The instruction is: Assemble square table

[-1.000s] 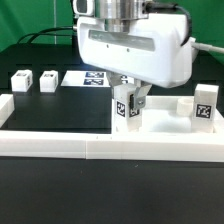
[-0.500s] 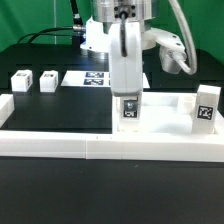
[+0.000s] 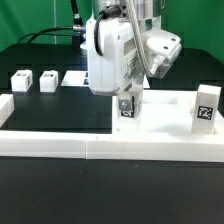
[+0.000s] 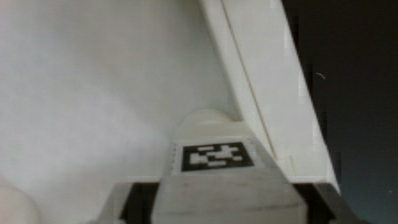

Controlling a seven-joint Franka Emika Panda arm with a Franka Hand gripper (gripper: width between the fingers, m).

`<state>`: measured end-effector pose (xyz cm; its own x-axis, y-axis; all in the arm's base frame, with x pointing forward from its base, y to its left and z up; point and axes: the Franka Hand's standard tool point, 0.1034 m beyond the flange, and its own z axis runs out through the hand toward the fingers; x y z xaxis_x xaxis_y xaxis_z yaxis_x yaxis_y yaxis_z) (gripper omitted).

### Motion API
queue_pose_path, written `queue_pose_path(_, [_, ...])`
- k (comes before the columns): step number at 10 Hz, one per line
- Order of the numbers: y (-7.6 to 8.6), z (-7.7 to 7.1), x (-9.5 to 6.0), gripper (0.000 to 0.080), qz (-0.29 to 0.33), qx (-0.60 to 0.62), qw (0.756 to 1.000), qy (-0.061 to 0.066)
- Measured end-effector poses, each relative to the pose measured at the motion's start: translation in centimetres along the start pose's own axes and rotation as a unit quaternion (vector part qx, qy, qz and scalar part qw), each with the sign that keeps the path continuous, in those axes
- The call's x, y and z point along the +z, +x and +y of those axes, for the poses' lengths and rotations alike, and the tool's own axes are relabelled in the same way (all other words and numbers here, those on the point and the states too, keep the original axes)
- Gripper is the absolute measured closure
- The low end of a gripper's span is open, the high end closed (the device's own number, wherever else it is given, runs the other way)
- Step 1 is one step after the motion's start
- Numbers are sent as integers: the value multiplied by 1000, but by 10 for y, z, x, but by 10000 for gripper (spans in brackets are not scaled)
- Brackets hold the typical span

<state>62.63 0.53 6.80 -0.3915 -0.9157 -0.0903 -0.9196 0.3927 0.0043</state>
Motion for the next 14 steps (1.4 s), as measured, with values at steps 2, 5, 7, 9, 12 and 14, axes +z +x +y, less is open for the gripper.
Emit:
queue_pose_path(2, [1, 0, 0, 502, 2, 19, 1000, 0])
queue_pose_path(5, [3, 1, 0, 498, 4, 34, 999, -3])
queue_pose_path(7, [3, 2, 1, 422, 4, 31, 999, -3])
queue_pose_path(9, [3, 2, 1, 172, 4, 31, 999, -4])
queue_pose_path(12, [3, 2, 2, 151, 5, 31, 999, -4])
queue_pose_path(14, [4, 3, 2, 150, 5, 31, 999, -4])
